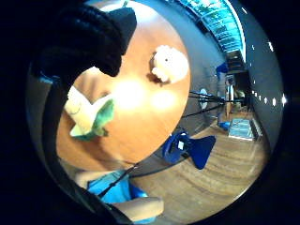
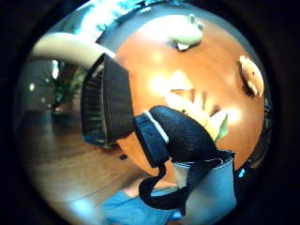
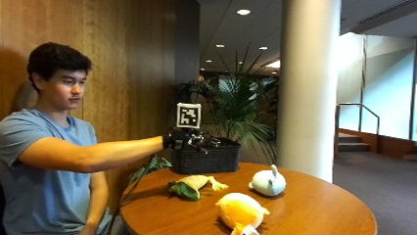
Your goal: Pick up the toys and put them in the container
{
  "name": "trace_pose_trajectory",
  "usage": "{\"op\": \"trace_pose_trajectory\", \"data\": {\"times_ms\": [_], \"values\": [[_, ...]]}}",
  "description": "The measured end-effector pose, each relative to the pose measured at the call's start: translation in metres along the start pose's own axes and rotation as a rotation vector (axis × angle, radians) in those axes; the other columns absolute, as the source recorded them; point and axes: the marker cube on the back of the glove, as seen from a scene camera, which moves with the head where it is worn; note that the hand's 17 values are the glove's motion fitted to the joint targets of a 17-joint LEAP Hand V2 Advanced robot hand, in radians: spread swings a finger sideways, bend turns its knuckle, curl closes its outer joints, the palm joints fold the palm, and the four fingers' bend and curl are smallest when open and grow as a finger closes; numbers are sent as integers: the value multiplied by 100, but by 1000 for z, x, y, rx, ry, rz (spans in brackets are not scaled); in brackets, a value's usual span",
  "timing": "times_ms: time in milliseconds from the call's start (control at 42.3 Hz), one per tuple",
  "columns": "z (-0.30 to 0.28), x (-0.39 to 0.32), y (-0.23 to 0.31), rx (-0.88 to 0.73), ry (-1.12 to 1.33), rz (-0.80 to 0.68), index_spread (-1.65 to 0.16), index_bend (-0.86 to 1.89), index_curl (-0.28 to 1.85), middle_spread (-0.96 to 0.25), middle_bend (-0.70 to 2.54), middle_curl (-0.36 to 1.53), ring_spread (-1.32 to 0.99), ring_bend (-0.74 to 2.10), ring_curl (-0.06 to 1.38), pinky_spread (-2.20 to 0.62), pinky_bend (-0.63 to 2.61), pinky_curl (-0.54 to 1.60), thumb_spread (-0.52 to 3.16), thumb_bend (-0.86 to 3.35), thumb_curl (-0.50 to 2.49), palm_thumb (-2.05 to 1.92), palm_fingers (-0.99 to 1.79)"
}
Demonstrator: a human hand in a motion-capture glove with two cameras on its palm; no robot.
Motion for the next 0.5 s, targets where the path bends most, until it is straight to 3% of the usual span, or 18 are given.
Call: {"op": "trace_pose_trajectory", "data": {"times_ms": [284, 355, 496], "values": [[69, -5, 10, -116, 121, -79, -27, -1, 14, 1, 14, 28, -1, 22, 21, 5, 119, 44, 112, -6, 13, -8, -23], [88, -5, 11, -132, 182, -26, -27, -1, 12, 1, 15, 28, 1, 23, 22, 5, 123, 45, 109, -6, 14, -8, -24], [114, -17, 15, -185, 93, -77, -27, -2, 9, 2, 14, 27, 3, 24, 24, 6, 128, 45, 105, -7, 15, -8, -29]]}}
